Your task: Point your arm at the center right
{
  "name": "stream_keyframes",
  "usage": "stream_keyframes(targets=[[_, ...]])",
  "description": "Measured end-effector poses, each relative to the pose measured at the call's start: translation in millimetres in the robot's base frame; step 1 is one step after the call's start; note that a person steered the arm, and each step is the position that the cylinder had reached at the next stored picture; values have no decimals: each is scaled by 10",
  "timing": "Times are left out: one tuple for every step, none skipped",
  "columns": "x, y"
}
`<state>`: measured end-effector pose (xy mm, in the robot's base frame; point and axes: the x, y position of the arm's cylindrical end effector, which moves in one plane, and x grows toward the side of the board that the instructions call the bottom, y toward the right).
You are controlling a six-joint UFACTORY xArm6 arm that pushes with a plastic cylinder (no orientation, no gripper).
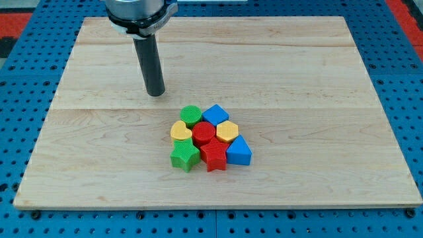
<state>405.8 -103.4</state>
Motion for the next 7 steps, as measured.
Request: stream_keyframes(targets=[[0,0],[-268,34],[-443,819],[-532,1765],[-520,2282],[-513,2728],[-504,3317]])
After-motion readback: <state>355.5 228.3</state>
